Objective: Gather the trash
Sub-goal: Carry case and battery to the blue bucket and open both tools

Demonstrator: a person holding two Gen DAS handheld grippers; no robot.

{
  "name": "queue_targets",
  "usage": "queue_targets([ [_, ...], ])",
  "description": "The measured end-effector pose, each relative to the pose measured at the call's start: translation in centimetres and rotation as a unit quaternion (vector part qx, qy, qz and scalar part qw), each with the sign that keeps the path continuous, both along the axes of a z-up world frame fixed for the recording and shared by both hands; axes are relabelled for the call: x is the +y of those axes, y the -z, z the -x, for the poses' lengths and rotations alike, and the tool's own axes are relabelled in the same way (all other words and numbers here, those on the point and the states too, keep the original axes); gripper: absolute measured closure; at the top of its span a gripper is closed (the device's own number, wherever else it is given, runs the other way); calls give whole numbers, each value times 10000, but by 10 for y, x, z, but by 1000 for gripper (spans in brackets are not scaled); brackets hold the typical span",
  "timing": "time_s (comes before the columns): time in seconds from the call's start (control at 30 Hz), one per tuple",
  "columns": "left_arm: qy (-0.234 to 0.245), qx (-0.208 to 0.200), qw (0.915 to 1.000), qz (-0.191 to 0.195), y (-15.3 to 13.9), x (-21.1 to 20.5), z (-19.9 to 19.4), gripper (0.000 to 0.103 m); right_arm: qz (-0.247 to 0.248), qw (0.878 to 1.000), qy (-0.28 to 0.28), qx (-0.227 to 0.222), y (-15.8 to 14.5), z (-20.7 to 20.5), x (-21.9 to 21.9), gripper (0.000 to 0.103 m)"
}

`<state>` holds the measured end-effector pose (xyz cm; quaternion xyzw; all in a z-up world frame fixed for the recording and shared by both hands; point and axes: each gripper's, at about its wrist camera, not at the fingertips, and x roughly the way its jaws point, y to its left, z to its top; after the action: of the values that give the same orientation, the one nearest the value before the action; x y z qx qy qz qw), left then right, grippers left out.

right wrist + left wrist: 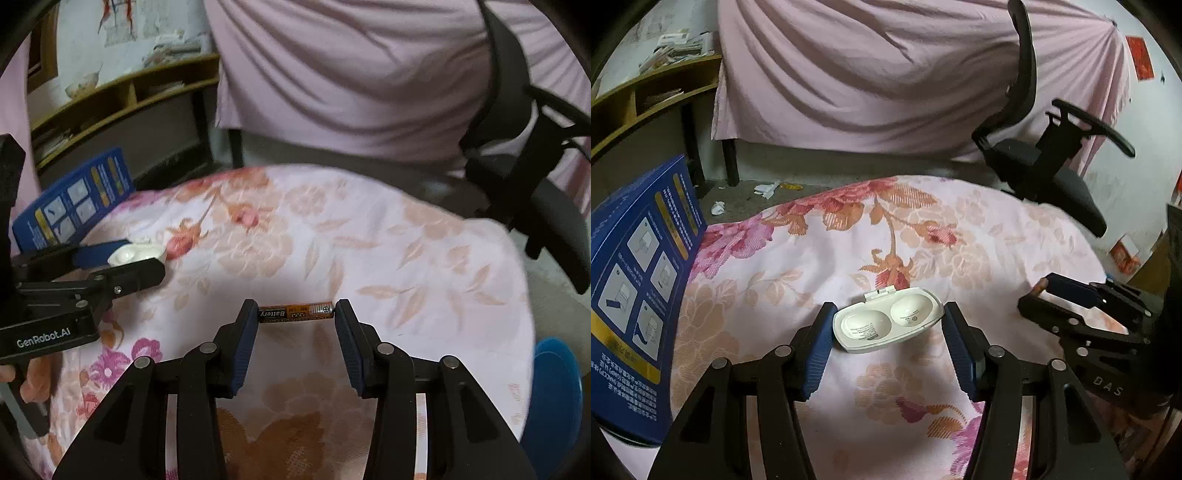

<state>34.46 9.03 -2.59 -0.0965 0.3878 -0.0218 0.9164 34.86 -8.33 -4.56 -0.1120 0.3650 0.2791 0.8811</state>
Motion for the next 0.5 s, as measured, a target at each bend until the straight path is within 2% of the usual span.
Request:
queue_targets([
  [0.07, -46, -105, 9999, 128, -3, 2, 2, 51, -117, 9996, 132, -223, -6, 5, -6, 62],
  [0.2, -106, -582, 9978, 293, -16, 0, 11, 51, -496, 9953, 478, -680, -19, 14, -24, 62],
  [0.37, -63, -1289, 9915, 159, -33, -15, 26, 51, -938, 9857, 765, -1176, -32, 27, -43, 62],
  [0.5, -39, -1641, 9864, 121, -43, -21, 35, 51, -1047, 9796, 856, -1487, -38, 34, -46, 62],
])
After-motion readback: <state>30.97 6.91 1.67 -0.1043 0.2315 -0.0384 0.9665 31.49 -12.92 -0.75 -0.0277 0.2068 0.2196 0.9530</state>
